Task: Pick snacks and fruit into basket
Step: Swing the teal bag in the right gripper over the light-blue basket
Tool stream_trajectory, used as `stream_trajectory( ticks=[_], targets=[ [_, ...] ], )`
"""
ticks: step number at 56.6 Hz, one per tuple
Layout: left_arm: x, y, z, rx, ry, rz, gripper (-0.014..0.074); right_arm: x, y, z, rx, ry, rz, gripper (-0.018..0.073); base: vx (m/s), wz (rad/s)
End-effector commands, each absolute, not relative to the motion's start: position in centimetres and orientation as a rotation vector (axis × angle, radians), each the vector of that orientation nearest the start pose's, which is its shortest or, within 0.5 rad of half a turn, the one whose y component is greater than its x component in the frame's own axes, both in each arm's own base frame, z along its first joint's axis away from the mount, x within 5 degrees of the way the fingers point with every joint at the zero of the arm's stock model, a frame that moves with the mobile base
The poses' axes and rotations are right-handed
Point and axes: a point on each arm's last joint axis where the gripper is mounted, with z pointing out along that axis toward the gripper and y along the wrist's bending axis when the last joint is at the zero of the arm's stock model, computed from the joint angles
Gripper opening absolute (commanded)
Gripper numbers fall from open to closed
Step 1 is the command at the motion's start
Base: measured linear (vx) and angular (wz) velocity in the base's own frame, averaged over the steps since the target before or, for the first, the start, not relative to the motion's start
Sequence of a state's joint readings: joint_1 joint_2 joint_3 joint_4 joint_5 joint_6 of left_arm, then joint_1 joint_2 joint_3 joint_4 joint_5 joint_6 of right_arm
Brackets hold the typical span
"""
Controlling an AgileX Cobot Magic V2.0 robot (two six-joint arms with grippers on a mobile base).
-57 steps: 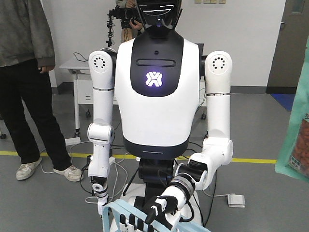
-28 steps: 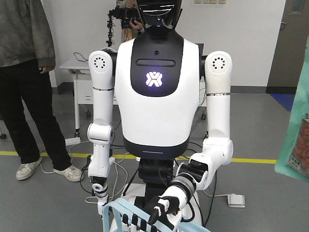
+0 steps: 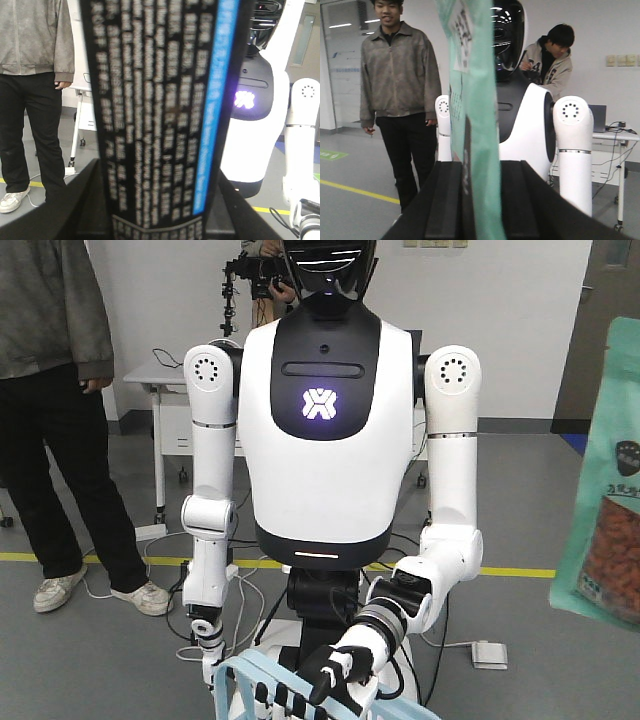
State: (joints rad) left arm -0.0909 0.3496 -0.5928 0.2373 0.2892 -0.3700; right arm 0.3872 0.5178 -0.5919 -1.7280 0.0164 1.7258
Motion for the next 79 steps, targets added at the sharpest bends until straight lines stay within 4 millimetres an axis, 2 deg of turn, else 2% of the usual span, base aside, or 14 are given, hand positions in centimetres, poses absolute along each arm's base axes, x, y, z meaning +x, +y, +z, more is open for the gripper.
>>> stream_trajectory(
  ticks=[1,11,16,24,29,39,44,55,64,68,72,79],
  targets=[
    [6.6,-0.2,38.1,-0.067,1.400,-0.154,0.0003,10.5,4.4,38.2,-0.345,1.372,0.261,-0.0009,0.00,0.00],
    [6.6,-0.2,38.1,-0.067,1.400,-0.154,0.0003,11.5,4.8,38.0,-0.355,1.405,0.259,-0.0009,0.00,0.00],
    [6.6,-0.2,38.1,-0.067,1.400,-0.154,0.0003,11.5,5.1,39.0,-0.368,1.384,0.281,-0.0009,0.00,0.00],
    [6.6,-0.2,38.1,-0.067,1.400,-0.154,0.0003,12.0,6.4,40.6,-0.492,1.317,0.319,-0.0009,0.00,0.00],
    [6.6,-0.2,38.1,-0.067,1.400,-0.154,0.0003,13.1,6.9,40.4,-0.510,1.319,0.301,-0.0009,0.00,0.00],
    [6.6,-0.2,38.1,-0.067,1.400,-0.154,0.0003,14.9,6.3,39.3,-0.391,1.438,0.233,-0.0009,0.00,0.00],
    [6.6,-0.2,38.1,-0.067,1.400,-0.154,0.0003,14.6,6.3,39.6,-0.412,1.413,0.237,-0.0009,0.00,0.00],
    [6.6,-0.2,38.1,-0.067,1.400,-0.154,0.0003,13.7,7.1,40.3,-0.453,1.326,0.361,-0.0009,0.00,0.00],
    [6.6,-0.2,38.1,-0.067,1.400,-0.154,0.0003,13.6,6.5,40.5,-0.313,1.356,0.420,-0.0009,0.00,0.00],
    [6.6,-0.2,38.1,-0.067,1.400,-0.154,0.0003,13.3,6.4,40.5,-0.308,1.366,0.410,-0.0009,0.00,0.00],
    [6.6,-0.2,38.1,-0.067,1.400,-0.154,0.0003,13.1,6.8,40.1,-0.364,1.422,0.374,-0.0009,0.00,0.00],
    [6.6,-0.2,38.1,-0.067,1.400,-0.154,0.0003,12.4,8.3,39.1,-0.569,1.521,0.359,-0.0009,0.00,0.00]
  ],
)
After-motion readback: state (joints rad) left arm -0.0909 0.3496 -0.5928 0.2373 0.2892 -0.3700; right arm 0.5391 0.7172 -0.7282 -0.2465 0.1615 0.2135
